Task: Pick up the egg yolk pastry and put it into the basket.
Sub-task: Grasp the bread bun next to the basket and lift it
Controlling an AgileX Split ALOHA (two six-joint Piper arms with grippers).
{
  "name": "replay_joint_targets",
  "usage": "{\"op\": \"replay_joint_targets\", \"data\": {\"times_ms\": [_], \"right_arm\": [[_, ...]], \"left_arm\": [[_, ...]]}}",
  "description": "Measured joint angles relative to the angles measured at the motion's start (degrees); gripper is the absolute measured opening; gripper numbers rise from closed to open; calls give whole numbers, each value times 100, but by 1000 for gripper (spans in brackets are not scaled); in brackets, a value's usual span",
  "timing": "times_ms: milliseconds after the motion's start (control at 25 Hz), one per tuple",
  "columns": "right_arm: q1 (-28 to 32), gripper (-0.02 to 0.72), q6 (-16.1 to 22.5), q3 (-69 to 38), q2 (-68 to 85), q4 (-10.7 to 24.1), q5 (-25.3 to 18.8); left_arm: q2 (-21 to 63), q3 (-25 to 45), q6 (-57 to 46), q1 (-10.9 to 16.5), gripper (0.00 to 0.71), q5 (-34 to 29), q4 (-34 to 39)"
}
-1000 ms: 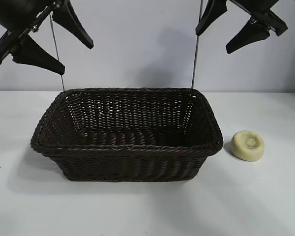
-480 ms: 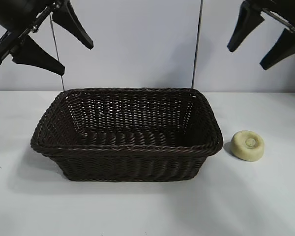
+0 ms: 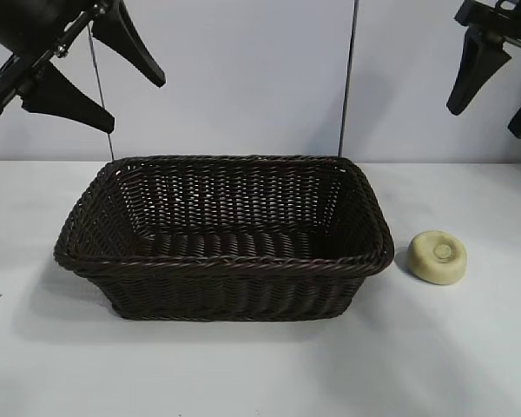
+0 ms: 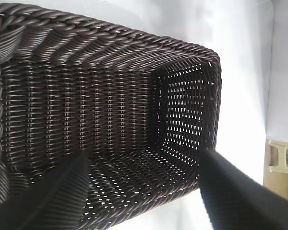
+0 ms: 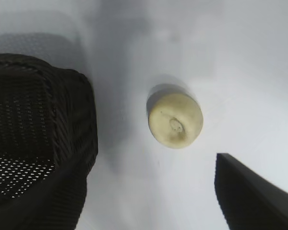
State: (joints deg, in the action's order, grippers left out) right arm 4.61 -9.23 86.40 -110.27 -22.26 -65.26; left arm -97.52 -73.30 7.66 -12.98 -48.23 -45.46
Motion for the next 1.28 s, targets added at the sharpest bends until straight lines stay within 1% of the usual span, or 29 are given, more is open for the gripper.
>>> {"op": "replay_joint_targets", "data": {"times_ms": [440, 600, 680, 800, 880, 1120, 1160, 1200, 1240, 1280], "right_arm": [[-12, 537, 0, -8, -819, -509, 395], [-211, 537, -5, -8, -1107, -459, 401], [-350, 537, -5, -8, -1219, -417, 485], [-549, 537, 18, -8, -1327, -315, 629], [-652, 537, 87, -8, -1369, -170, 657], [-713, 529, 459, -2, -1382, 490, 624], [-713, 507, 496, -2, -1382, 582, 601], [-713, 470, 502, -2, -1382, 663, 577], [-713, 427, 514, -2, -1382, 724, 552], [-713, 367, 514, -2, -1382, 757, 524]], "left_arm": [[0, 0, 0, 0, 478, 0, 0], [0, 0, 0, 0, 478, 0, 0], [0, 0, 0, 0, 478, 0, 0], [0, 0, 5, 0, 478, -5, 0], [0, 0, 5, 0, 478, -22, 0], [0, 0, 11, 0, 478, -93, 0], [0, 0, 11, 0, 478, -98, 0], [0, 0, 16, 0, 478, -98, 0], [0, 0, 16, 0, 478, -98, 0], [0, 0, 16, 0, 478, -98, 0]]}}
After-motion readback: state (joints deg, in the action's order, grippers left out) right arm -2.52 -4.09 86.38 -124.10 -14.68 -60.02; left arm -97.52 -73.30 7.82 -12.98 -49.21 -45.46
